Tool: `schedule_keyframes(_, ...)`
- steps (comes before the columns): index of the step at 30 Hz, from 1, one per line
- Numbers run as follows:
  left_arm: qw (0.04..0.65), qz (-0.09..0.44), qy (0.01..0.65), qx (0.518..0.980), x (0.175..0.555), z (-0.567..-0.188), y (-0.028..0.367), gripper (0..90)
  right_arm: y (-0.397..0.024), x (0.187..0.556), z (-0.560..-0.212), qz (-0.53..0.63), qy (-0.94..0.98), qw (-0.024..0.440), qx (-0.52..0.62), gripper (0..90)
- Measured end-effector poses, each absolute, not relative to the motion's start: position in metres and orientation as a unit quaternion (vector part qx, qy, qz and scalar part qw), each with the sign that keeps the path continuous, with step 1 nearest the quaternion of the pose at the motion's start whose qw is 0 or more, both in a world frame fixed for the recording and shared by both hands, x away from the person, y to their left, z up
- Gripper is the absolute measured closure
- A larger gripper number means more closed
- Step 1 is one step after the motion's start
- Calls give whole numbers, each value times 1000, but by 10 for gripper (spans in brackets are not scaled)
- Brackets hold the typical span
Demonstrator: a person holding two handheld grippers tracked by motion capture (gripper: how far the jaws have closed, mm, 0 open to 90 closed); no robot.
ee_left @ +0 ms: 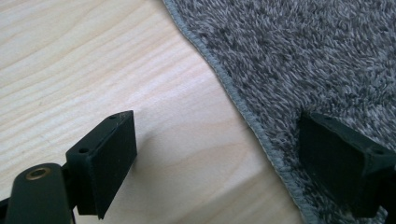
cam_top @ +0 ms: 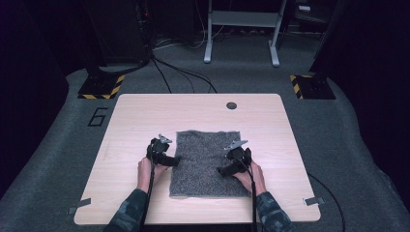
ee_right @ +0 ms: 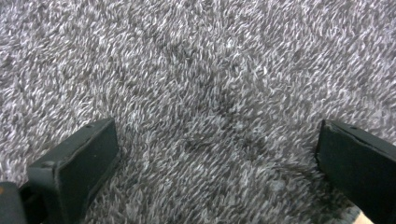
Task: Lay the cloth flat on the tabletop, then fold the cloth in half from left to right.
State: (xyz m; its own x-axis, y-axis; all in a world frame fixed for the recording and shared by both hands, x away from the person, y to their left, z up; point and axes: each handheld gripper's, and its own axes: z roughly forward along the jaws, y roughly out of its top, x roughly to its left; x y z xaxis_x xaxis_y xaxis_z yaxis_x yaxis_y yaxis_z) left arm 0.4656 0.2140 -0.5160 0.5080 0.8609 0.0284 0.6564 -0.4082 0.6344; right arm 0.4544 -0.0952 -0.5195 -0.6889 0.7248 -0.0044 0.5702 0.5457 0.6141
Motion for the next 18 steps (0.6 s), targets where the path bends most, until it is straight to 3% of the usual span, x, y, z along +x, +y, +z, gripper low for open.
schedule_keyframes(6,321,167,461,811,465,-507,216,119,-101,447,-509,316,862,128,376,0)
schedule_keyframes(18,329,157,477,800,476,-497,229,107,-80,415,-486,357,857,125,349,0)
